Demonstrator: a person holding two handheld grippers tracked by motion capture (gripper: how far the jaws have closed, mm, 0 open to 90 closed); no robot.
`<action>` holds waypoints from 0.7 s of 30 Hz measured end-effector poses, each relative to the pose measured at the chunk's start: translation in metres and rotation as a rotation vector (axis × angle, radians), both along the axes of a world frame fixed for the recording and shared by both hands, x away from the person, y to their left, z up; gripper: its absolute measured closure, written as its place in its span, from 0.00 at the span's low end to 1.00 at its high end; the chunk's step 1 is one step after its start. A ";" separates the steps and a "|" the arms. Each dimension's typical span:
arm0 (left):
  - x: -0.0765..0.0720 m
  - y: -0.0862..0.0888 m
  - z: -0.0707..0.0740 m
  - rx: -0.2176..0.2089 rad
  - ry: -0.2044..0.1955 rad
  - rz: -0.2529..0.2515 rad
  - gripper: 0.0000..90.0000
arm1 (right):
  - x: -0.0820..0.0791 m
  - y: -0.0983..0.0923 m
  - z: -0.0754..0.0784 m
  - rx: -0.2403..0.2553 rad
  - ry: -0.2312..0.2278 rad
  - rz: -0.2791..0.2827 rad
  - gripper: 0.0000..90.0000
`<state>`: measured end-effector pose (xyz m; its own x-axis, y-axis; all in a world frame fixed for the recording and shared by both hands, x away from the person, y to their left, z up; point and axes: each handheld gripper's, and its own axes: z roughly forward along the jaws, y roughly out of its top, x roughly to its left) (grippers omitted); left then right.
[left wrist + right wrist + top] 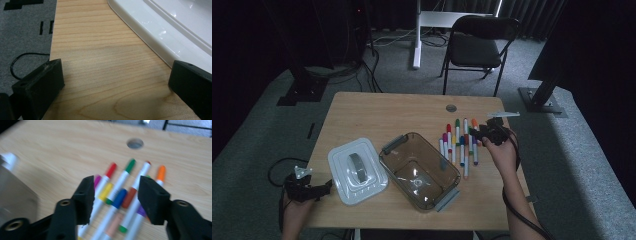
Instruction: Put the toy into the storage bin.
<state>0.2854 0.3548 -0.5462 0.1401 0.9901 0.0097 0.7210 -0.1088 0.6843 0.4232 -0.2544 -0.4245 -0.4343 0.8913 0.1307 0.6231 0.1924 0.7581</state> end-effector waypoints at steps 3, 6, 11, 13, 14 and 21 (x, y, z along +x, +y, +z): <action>0.000 0.000 0.000 0.000 0.000 0.000 0.01 | 0.009 -0.006 -0.010 -0.027 0.007 0.002 0.53; 0.000 0.000 0.000 0.000 0.000 0.000 0.01 | 0.016 -0.010 -0.018 0.013 0.006 -0.026 0.48; 0.000 0.000 0.000 0.000 0.000 0.000 0.01 | 0.032 -0.018 -0.031 0.006 0.039 -0.086 0.50; 0.000 0.000 0.000 0.000 0.000 0.000 0.01 | 0.039 -0.021 -0.035 0.011 0.049 -0.108 0.51; 0.000 0.000 0.000 0.000 0.000 0.001 0.01 | 0.043 -0.022 -0.038 0.015 0.062 -0.119 0.52; 0.000 0.000 0.000 0.000 0.000 0.002 0.01 | 0.066 -0.024 -0.055 -0.016 0.127 -0.156 0.57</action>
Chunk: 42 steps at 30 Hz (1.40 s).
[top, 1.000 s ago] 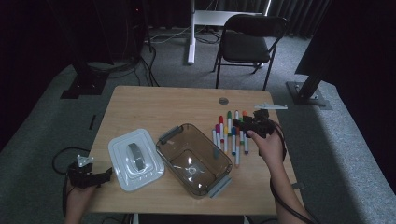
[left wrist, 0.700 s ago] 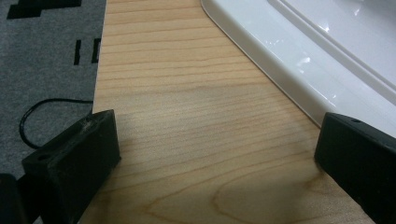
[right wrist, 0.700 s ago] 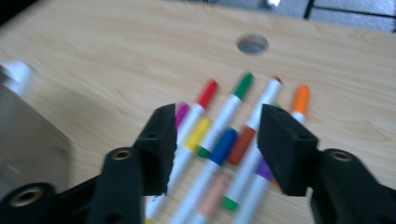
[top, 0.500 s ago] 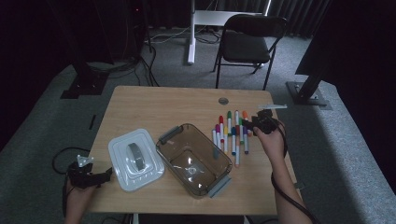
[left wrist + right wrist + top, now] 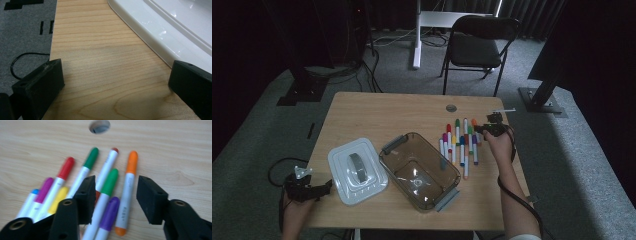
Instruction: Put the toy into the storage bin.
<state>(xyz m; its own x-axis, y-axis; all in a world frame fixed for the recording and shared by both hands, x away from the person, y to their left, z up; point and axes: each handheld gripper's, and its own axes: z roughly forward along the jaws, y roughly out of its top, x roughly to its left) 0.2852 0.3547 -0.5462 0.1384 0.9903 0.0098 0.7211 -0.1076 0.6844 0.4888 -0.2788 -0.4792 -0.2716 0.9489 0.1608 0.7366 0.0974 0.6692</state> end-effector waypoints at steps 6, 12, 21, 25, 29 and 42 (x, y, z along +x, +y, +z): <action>0.000 0.000 0.000 0.000 0.000 0.000 0.01 | 0.014 -0.002 -0.014 -0.010 0.066 -0.027 0.67; 0.000 0.000 0.000 0.000 0.000 0.000 0.01 | 0.025 -0.002 -0.020 -0.007 0.087 -0.049 0.70; -0.001 0.000 0.000 0.000 0.000 0.001 0.01 | 0.033 0.001 -0.029 -0.017 0.125 -0.075 0.75; -0.001 0.000 0.000 0.000 0.000 0.000 0.01 | 0.037 0.003 -0.035 -0.020 0.146 -0.075 0.75; -0.001 0.000 0.000 -0.001 0.000 0.001 0.01 | 0.039 0.002 -0.040 -0.022 0.163 -0.088 0.80; -0.001 0.000 0.000 0.000 0.000 0.001 0.01 | 0.039 -0.008 -0.041 -0.014 0.161 -0.172 0.85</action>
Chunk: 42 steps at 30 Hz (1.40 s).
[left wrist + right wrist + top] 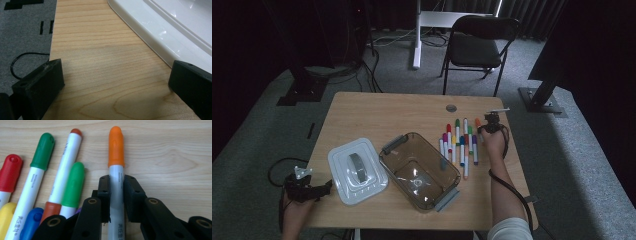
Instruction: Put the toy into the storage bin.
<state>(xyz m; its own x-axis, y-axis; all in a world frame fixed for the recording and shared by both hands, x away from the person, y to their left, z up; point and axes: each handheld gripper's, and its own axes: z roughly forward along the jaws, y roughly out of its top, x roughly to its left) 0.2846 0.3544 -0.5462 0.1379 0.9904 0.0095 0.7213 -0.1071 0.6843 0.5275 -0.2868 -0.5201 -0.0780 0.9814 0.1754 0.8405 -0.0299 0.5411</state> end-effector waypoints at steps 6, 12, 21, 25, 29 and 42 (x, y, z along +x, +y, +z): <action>0.000 0.000 0.000 0.000 0.000 0.000 0.01 | -0.014 -0.006 0.019 0.051 -0.018 0.009 0.85; 0.000 0.000 0.000 0.000 0.000 0.000 0.01 | -0.037 -0.002 0.044 0.070 -0.054 0.060 0.85; 0.000 0.000 0.000 0.000 0.000 0.000 0.01 | -0.076 0.016 0.084 0.121 -0.171 0.176 0.85; 0.000 0.000 0.000 0.000 0.000 0.000 0.01 | -0.096 0.030 0.103 0.149 -0.203 0.236 0.85; 0.000 0.000 0.000 0.000 0.000 0.000 0.01 | -0.114 0.044 0.120 0.187 -0.245 0.293 0.85; 0.000 0.000 0.000 0.000 -0.001 0.000 0.01 | -0.153 0.105 0.144 0.218 -0.274 0.478 0.85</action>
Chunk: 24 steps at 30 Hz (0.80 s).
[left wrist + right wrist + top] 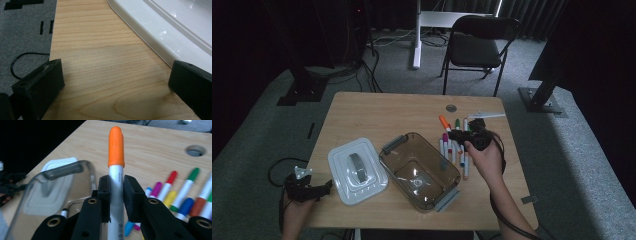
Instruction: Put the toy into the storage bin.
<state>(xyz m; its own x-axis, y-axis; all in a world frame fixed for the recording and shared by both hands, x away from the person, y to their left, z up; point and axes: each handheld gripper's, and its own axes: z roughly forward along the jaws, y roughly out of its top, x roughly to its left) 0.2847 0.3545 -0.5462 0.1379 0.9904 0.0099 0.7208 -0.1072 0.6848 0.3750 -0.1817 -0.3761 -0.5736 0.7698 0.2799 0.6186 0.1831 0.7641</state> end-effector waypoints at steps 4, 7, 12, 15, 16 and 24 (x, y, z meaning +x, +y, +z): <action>0.000 0.000 0.000 0.000 0.000 0.000 0.01 | -0.010 0.022 0.003 -0.008 0.002 0.069 0.85; 0.000 0.000 0.000 0.000 0.000 0.000 0.01 | -0.014 0.034 0.003 -0.010 0.012 0.111 0.85; 0.000 0.000 0.000 0.000 0.000 0.000 0.00 | -0.017 0.054 -0.002 -0.022 0.048 0.172 0.85; 0.000 0.000 0.000 0.000 0.000 0.000 0.01 | -0.017 0.064 -0.005 -0.046 0.065 0.200 0.85; 0.000 0.000 0.000 0.000 0.000 0.000 0.00 | -0.017 0.068 -0.007 -0.048 0.073 0.208 0.85; 0.000 0.000 0.000 0.000 0.000 0.000 0.01 | -0.018 0.088 -0.016 -0.116 0.109 0.274 0.85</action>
<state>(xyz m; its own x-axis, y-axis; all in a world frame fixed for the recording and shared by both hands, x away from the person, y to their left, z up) 0.2847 0.3545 -0.5462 0.1380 0.9904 0.0099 0.7208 -0.1073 0.6848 0.3571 -0.0935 -0.3918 -0.7358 0.6208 0.2704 0.6111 0.4368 0.6602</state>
